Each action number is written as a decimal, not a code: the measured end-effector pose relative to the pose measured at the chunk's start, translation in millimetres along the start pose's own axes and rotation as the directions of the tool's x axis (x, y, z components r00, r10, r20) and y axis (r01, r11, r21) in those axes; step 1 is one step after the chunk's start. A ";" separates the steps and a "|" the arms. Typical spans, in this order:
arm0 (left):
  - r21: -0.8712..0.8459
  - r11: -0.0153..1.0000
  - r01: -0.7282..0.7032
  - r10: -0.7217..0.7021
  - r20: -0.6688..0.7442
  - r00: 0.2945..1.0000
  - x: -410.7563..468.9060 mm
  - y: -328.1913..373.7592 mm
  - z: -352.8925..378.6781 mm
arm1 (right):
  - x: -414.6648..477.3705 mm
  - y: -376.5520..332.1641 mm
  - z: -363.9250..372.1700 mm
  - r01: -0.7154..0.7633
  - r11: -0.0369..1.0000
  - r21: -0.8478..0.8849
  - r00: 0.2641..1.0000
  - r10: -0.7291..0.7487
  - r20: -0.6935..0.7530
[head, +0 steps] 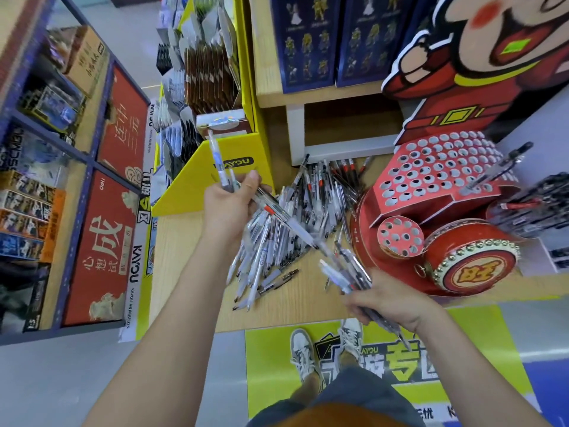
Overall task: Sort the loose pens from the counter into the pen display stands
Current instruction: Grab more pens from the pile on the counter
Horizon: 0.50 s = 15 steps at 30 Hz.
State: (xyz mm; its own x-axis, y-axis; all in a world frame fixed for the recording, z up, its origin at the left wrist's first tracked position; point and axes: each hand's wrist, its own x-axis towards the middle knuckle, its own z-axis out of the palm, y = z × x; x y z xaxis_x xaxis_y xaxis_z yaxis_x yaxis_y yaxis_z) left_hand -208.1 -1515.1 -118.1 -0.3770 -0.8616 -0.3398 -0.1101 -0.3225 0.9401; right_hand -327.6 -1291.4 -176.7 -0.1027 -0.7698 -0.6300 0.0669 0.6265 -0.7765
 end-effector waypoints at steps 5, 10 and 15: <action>0.135 0.991 -0.024 0.013 0.082 0.997 -13.4 14.7 -6.5 | 9.4 -11.6 8.9 0.070 0.901 0.428 0.970 0.039 -0.240; 0.211 0.977 0.034 -0.060 0.118 0.991 -36.5 -2.5 14.8 | 7.2 -65.1 26.6 0.224 0.872 0.435 0.964 -0.135 -0.227; 0.200 0.980 -0.015 -0.006 0.103 0.995 -48.9 -0.8 27.3 | -15.1 -81.1 32.5 0.277 0.867 0.415 0.953 -0.193 -0.233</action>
State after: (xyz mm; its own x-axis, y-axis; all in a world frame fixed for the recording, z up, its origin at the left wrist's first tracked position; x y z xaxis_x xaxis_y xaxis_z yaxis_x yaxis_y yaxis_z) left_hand -214.7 -1462.0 -101.5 -0.4694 -0.8147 -0.3406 -0.2865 -0.2243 0.9314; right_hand -299.2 -1334.6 -104.7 -0.3424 -0.8259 -0.4478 0.4410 0.2796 -0.8528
